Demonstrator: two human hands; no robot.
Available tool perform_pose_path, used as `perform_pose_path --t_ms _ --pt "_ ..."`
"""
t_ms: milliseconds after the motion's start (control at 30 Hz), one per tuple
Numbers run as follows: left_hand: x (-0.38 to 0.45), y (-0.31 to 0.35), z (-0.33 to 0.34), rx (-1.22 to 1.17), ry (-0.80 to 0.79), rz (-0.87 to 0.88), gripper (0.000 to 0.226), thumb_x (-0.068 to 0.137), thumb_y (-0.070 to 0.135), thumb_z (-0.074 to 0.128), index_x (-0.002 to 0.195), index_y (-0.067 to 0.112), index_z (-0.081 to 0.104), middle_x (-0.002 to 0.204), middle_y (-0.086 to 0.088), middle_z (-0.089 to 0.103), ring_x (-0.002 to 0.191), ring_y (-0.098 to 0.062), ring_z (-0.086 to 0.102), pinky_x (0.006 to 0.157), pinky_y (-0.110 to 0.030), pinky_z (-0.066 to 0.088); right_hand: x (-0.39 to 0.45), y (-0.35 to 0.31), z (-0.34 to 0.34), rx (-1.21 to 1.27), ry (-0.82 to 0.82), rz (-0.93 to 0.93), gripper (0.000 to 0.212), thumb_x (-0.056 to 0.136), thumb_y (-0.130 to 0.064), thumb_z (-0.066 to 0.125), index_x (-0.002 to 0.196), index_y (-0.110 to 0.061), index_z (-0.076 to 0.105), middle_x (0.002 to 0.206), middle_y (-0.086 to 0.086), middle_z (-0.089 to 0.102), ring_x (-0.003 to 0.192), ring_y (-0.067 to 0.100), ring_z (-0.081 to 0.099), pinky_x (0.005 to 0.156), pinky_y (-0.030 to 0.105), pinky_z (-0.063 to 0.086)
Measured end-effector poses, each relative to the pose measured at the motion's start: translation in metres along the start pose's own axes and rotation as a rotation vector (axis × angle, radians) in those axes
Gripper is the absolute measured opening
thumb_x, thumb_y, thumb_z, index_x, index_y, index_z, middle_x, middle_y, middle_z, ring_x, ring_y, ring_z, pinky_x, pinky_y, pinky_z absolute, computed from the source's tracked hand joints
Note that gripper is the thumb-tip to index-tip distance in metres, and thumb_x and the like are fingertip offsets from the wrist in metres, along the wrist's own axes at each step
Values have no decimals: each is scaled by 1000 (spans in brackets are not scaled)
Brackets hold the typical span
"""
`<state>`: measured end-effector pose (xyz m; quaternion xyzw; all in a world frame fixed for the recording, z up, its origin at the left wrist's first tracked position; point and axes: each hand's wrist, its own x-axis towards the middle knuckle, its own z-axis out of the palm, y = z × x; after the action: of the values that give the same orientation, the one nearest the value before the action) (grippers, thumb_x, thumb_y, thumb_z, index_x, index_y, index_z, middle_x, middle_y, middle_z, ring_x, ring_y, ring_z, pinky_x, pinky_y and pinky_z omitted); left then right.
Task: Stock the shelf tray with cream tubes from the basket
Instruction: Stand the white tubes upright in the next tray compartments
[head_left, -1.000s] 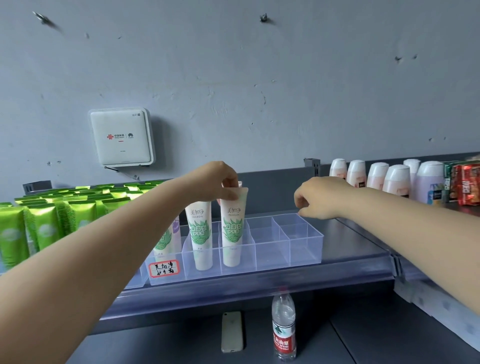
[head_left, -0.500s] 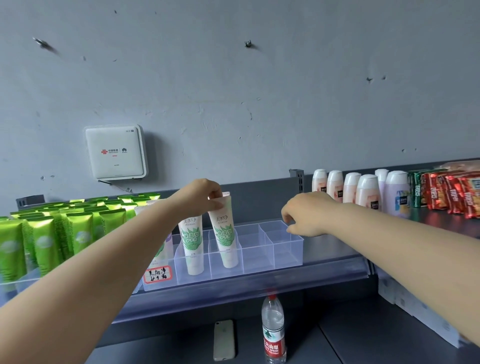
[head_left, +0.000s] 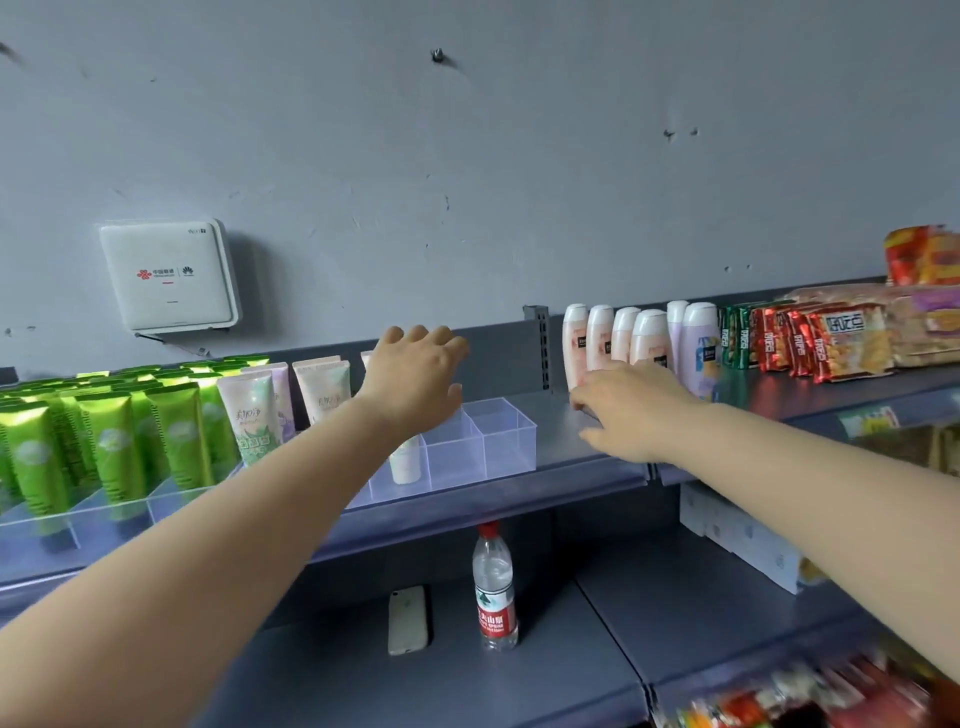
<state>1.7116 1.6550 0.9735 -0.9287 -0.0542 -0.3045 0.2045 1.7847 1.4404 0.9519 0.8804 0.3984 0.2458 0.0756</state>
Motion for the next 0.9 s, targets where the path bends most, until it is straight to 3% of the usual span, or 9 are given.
perform_pose_path --t_ms 133,500,633,733,900 --pt "-18 71 9 4 -16 171 35 88 29 44 121 18 50 118 0 54 109 -25 49 91 -34 30 -47 10 22 -59 -59 54 32 94 -35 42 120 -18 52 119 0 53 115 23 45 90 36 35" --pt "-66 265 82 -223 -199 601 40 87 26 46 126 16 47 121 -3 52 107 -27 48 90 -36 28 -191 32 127 -96 -338 289 30 95 -29 41 121 -17 49 125 2 50 121 24 41 96 38 30" --pt "-88 332 116 -279 -286 755 40 91 29 42 129 16 43 127 -4 49 114 -28 46 91 -36 28 -252 38 174 -46 -472 426 34 92 -31 46 122 -15 50 126 4 50 121 25 41 94 37 31" --pt "-106 382 145 -309 -384 894 44 90 28 44 132 16 41 135 -5 45 123 -28 42 100 -38 27 -300 38 209 -4 -593 527 34 90 -29 48 121 -15 50 126 4 51 121 25 43 93 36 32" --pt "-136 448 197 -356 -507 1092 37 87 28 50 122 17 49 124 -5 53 117 -28 47 96 -39 30 -365 28 267 109 -776 685 39 92 -31 48 129 -17 48 132 4 49 122 25 44 99 38 33"
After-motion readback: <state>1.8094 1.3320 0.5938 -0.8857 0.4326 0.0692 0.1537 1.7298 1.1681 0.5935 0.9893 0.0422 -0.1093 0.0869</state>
